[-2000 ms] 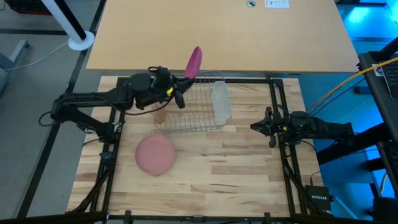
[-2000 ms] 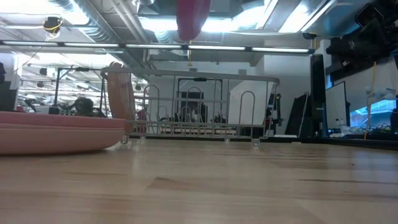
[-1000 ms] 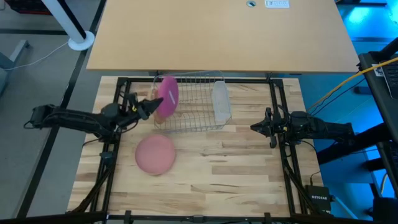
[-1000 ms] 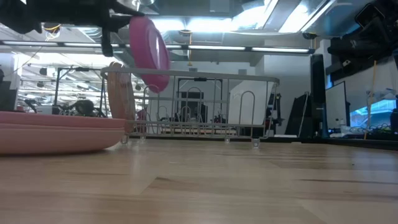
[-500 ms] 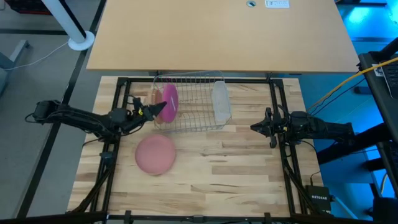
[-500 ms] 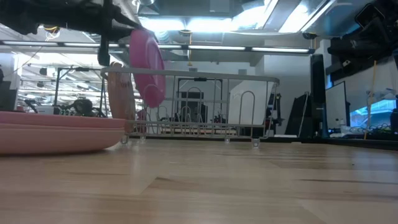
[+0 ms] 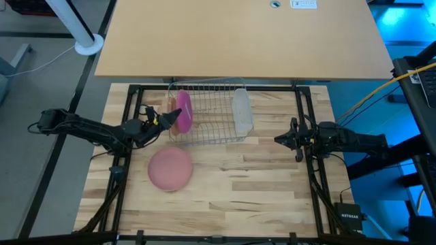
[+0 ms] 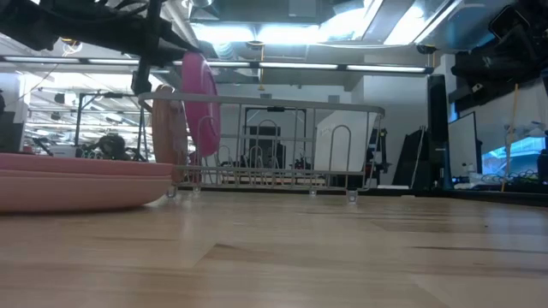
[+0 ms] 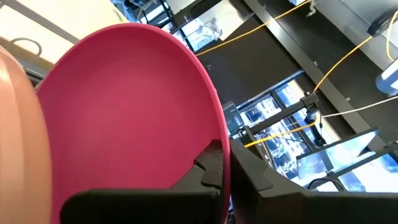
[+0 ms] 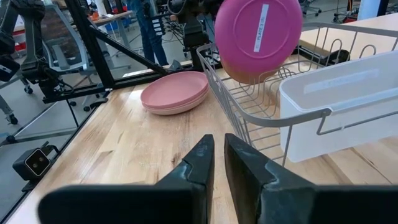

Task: Sort dishes
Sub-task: Put the dark pink plate into the dish rack

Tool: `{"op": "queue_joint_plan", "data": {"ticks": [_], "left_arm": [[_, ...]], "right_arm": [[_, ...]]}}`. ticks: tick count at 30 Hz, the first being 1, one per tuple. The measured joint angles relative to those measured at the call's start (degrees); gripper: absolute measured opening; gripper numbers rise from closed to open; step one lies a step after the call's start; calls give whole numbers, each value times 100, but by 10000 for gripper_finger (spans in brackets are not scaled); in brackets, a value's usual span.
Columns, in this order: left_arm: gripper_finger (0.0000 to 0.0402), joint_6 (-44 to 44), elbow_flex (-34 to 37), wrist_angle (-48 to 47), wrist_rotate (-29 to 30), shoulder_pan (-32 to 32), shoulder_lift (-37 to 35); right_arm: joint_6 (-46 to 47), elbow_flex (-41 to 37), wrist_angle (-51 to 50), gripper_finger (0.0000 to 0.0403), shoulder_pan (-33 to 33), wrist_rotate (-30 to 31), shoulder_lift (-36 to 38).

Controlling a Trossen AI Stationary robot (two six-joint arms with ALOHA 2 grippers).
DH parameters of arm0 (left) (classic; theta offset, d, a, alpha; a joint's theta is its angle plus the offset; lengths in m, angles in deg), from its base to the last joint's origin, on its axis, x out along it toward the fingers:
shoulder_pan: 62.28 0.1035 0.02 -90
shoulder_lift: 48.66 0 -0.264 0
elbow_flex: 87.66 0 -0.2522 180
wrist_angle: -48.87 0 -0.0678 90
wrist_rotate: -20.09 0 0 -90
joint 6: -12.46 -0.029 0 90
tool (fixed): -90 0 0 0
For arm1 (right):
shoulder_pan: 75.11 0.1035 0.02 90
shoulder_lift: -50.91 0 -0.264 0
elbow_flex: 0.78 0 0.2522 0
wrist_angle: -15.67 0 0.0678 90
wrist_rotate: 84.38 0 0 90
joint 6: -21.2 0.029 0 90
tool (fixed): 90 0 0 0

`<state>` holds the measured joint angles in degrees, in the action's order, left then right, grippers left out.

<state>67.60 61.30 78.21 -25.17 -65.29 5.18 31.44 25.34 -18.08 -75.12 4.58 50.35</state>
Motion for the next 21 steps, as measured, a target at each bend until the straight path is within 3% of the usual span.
{"op": "queue_joint_plan", "data": {"ticks": [21], "left_arm": [[55,267,-2,-49,24,7,-2]], "right_arm": [[-2,0,-2,44,1,0,0]]}}
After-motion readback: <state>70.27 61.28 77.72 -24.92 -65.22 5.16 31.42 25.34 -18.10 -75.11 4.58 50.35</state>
